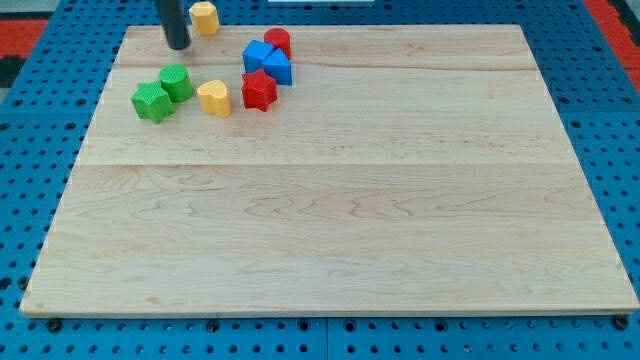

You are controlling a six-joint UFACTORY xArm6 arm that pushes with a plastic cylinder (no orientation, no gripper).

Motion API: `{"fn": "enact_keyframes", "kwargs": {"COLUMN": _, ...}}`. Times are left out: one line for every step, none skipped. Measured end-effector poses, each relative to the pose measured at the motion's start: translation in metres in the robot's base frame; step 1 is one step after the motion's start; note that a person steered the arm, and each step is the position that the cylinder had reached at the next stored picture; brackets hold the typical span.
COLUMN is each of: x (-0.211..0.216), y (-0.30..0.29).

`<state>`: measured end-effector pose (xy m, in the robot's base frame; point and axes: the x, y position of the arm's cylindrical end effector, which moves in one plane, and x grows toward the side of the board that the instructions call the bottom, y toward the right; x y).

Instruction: Push the red star slightly down

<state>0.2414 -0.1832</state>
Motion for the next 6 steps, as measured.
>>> {"fn": "enact_keyframes", "kwargs": {"x": 0.027, "y": -0.002}}
{"fn": "enact_keyframes", "kwargs": {"x": 0.051, "y": -0.007}}
{"fn": "enact_keyframes", "kwargs": {"x": 0.053, "y": 0.002}}
{"fn": "enact_keyframes", "kwargs": {"x": 0.053, "y": 0.019}}
{"fn": "enact_keyframes", "kwargs": {"x": 0.053, "y": 0.066}}
{"fn": "enact_keyframes", "kwargs": {"x": 0.074, "y": 0.106}}
